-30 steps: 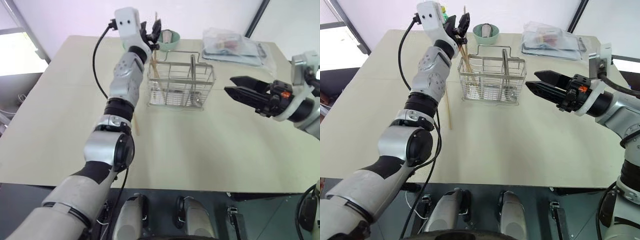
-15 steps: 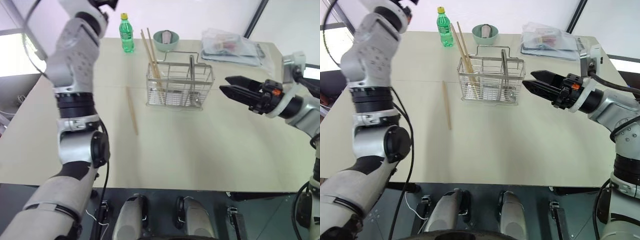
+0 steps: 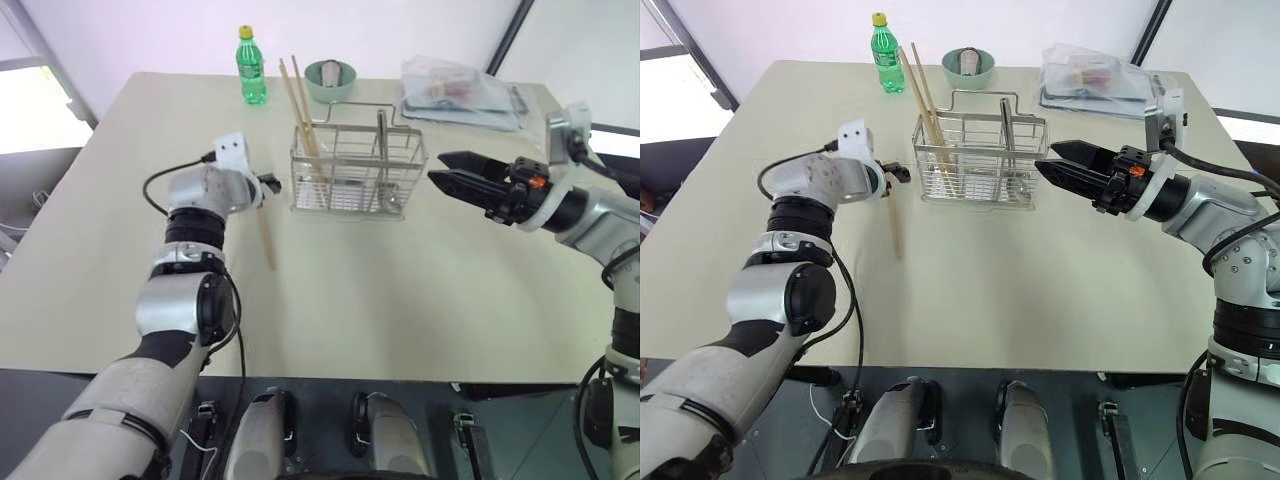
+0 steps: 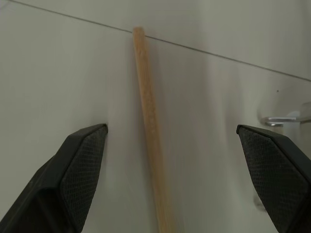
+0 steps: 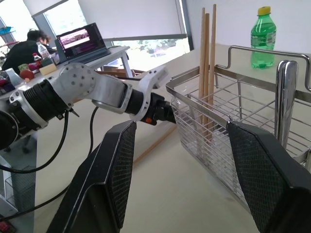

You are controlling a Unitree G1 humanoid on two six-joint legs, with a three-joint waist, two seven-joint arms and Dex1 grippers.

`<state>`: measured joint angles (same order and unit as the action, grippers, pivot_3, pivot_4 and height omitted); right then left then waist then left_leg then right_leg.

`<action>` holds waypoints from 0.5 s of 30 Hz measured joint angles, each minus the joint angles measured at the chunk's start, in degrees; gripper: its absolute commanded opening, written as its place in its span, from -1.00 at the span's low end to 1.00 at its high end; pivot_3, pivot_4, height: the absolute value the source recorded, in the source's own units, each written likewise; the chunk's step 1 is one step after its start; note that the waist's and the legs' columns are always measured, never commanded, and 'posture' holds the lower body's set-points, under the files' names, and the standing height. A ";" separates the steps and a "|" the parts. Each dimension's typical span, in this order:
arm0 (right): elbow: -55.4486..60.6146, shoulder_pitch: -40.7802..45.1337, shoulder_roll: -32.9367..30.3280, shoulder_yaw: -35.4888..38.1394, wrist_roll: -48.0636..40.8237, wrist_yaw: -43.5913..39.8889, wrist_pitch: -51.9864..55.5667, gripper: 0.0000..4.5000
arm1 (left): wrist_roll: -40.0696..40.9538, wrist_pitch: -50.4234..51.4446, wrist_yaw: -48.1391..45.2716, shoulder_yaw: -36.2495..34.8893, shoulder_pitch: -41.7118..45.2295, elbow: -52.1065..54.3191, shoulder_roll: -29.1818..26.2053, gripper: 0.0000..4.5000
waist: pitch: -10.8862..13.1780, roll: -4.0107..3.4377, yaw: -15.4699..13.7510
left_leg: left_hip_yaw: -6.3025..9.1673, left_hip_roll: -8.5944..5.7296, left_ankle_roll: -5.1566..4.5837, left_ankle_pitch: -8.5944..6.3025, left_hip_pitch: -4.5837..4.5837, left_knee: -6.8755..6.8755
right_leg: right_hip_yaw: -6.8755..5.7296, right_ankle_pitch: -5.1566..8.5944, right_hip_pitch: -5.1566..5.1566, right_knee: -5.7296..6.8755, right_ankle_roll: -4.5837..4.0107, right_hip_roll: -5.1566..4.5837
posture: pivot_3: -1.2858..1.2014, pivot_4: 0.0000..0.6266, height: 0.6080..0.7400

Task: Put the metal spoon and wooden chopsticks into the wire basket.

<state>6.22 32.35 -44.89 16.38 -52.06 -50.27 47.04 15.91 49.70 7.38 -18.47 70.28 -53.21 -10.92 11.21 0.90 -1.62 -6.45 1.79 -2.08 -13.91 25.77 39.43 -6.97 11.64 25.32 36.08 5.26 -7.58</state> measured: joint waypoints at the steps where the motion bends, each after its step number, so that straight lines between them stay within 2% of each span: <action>1: 0.54 -0.56 -0.02 0.24 -0.04 0.18 0.01 0.35 | -0.55 -1.24 -0.20 0.47 0.88 -1.96 -0.03 0.98 | 0.00 0.00 0.00 | 0.00 0.00 -0.06 -0.05 -0.03 0.00 | 0.00 0.00 -0.02 0.00 0.00 -0.01 | 0.03 -0.52 0.50; 5: 1.98 -2.73 -0.01 0.75 -0.31 0.84 0.14 0.35 | -2.10 -4.52 -1.13 1.93 2.31 -6.74 0.05 0.98 | -0.02 -0.02 -0.36 | 0.01 -0.02 -0.17 -0.11 -0.05 0.00 | 0.00 -0.01 -0.05 -0.01 0.00 -0.06 | 0.03 -0.52 0.50; 8: 2.50 -2.95 0.06 1.75 -0.69 1.82 0.15 0.35 | -4.05 -6.74 -2.23 3.78 2.69 -9.11 0.52 0.62 | -0.07 -0.10 -0.60 | 0.01 -0.02 -0.19 -0.13 -0.12 0.00 | 0.00 -0.01 -0.10 0.00 -0.01 -0.06 | 0.03 -0.52 0.50; 11: 2.76 -3.09 0.21 2.22 -0.98 2.65 0.14 0.35 | -5.00 -8.32 -2.41 4.33 2.99 -10.95 0.58 -0.10 | -0.07 -0.11 -0.71 | 0.03 -0.02 -0.20 -0.14 -0.12 0.01 | 0.00 -0.01 -0.11 -0.01 -0.01 -0.09 | 0.03 -0.52 0.50; 15: 3.30 -3.44 1.20 2.21 -1.01 3.17 0.13 0.35 | -5.50 -9.52 -2.37 4.27 3.65 -12.64 0.64 -0.96 | -0.07 -0.11 -0.83 | 0.04 -0.05 -0.21 -0.14 -0.07 0.02 | -0.01 -0.01 -0.10 -0.02 -0.01 -0.11 | 0.03 -0.52 0.50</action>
<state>9.53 28.91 -43.70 18.59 -53.07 -47.10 47.16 10.41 40.19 5.01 -14.20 73.93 -65.85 -10.28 11.13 0.79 -2.45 -6.41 1.75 -2.29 -14.05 25.70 39.45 -6.98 11.63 25.21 36.06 5.24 -7.69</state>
